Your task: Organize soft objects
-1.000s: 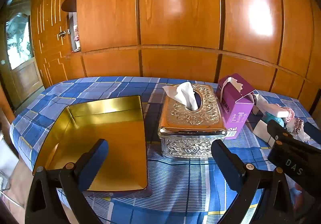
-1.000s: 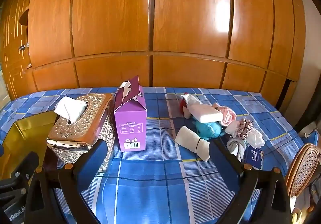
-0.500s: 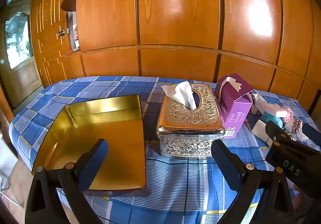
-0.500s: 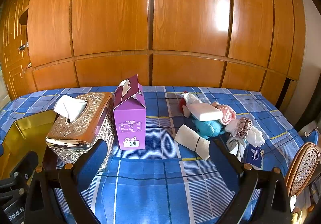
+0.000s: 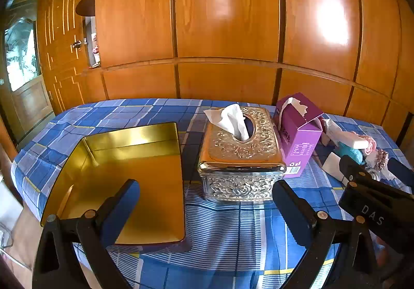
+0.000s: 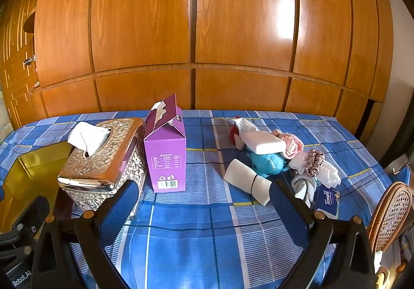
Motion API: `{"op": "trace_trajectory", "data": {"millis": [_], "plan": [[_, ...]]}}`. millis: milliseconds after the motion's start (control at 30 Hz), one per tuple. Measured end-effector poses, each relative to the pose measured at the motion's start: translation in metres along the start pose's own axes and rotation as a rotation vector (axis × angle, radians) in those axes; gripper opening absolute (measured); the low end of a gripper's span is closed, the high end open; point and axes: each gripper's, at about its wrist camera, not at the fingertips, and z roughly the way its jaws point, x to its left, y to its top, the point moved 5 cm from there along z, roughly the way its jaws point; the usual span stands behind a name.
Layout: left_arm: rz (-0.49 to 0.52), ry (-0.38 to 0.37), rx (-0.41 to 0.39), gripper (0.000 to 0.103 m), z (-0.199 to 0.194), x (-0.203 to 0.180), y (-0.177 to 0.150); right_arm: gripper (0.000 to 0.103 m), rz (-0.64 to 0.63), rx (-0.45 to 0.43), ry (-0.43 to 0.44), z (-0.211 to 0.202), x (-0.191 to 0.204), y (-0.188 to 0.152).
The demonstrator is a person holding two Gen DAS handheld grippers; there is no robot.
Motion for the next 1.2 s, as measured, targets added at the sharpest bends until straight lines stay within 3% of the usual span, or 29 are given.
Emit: {"op": "trace_trajectory", "data": {"millis": [1067,1200], "plan": [[0.032,-0.012,0.02,0.102,0.004,-0.013,-0.003,0.103,0.016,0.028,-0.008,0.01,-0.008,-0.006],[0.038,-0.043,0.025,0.102,0.005,-0.016,-0.004,0.103,0.015,0.031,-0.012,0.011,-0.011,-0.004]]}}
